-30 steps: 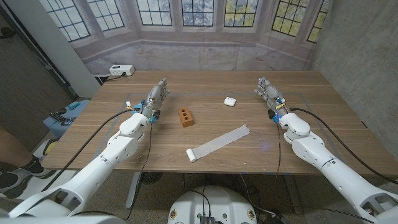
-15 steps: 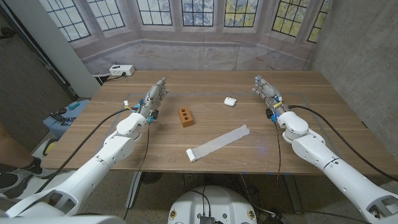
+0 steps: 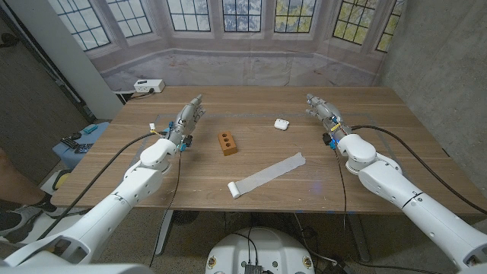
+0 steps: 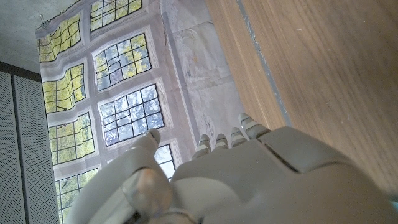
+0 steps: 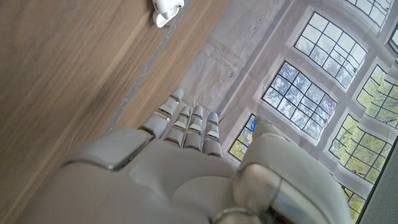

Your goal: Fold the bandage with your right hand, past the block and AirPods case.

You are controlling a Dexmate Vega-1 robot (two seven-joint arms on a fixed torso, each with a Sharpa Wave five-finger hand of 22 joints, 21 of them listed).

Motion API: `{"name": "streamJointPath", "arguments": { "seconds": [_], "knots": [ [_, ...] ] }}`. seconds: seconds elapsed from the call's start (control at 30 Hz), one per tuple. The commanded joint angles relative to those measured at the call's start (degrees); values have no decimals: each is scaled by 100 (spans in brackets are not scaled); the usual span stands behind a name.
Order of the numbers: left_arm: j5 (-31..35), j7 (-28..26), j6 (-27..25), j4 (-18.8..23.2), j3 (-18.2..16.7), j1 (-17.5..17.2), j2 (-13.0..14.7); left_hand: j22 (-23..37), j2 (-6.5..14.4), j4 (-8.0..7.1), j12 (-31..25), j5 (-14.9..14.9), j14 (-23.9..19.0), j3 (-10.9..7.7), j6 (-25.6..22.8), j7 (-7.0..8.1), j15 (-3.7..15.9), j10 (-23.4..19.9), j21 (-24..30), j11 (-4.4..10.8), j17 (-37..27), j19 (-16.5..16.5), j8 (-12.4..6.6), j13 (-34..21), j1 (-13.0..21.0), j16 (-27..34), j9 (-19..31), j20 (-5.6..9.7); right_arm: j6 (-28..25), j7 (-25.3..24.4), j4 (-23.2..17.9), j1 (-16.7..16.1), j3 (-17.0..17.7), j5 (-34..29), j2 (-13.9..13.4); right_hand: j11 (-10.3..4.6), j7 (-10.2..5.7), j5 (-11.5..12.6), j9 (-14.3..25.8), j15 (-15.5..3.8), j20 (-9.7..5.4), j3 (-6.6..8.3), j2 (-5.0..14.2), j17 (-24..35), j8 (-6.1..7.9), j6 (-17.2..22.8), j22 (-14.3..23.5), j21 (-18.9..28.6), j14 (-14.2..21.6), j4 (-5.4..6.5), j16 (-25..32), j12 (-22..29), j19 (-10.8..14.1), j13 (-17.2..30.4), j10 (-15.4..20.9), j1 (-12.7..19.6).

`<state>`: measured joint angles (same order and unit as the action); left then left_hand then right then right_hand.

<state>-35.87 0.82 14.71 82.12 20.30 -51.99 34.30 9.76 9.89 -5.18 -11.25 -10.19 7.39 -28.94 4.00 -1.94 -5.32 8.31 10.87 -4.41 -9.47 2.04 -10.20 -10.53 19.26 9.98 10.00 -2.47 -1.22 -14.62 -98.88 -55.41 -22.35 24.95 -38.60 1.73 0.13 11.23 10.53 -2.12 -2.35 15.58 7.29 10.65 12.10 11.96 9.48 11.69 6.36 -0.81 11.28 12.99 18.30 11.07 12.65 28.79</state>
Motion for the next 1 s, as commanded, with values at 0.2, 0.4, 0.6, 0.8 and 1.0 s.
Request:
{"name": "streamJointPath", "arguments": {
  "seconds": [0.2, 0.4, 0.6, 0.8, 1.0],
  "knots": [
    [-26, 111, 124, -134, 3, 1, -40, 23, -15, 62, -23, -11, 47, -45, 21, 3, -8, 36, 25, -2, -19, -3, -28, -11, 104, 11, 10, -37, -1293, -602, -1261, -158, -168, -749, -537, 10, 50, -51, 14, -55, -151, -4, -20, 15, 62, 255, 18, -26, 218, -130, 104, 90, 107, 32, 325, 108],
    [-50, 181, 164, -244, 24, 54, -94, 23, -17, 87, -23, -7, 81, -62, 15, 7, -50, 38, 14, -1, -21, -36, -29, -12, 116, 0, 11, -41, -1877, -668, -1597, -71, -288, -1028, -663, 3, 28, -61, 12, -94, -154, 2, -61, 2, 72, 367, 17, -32, 312, -244, 113, 126, 138, 37, 498, 188],
    [-50, 211, 183, -302, 50, 94, -136, 24, -18, 103, -20, -4, 89, -73, 5, -3, -77, 47, 9, -18, -22, -57, -32, -12, 122, 0, 11, -60, -2346, -679, -1872, 8, -388, -1266, -776, -37, 0, -72, 11, -134, -167, 39, -144, -17, 89, 525, 15, -43, 434, -459, 109, 127, 169, 41, 625, 384],
    [-42, 208, 176, -345, 73, 123, -169, 26, -19, 117, -24, -1, 100, -84, -6, 1, -102, 43, 6, -32, -25, -73, -35, -13, 127, 1, 12, -84, -2714, -650, -2148, -16, -420, -1425, -933, -39, -28, -77, 15, -135, -171, 43, -160, -18, 105, 605, 16, -47, 460, -513, 105, 122, 176, 44, 654, 430],
    [-28, 194, 171, -357, 100, 135, -201, 27, -20, 128, -25, 2, 98, -94, -10, 1, -107, 42, 7, -43, -27, -81, -35, -14, 128, 6, 13, -97, -3154, -751, -2493, -104, -474, -1661, -1068, -29, -21, -90, 21, -115, -108, 46, -218, -21, 124, 739, 16, -41, 547, -629, 109, 121, 224, 50, 738, 528]
  ]
}}
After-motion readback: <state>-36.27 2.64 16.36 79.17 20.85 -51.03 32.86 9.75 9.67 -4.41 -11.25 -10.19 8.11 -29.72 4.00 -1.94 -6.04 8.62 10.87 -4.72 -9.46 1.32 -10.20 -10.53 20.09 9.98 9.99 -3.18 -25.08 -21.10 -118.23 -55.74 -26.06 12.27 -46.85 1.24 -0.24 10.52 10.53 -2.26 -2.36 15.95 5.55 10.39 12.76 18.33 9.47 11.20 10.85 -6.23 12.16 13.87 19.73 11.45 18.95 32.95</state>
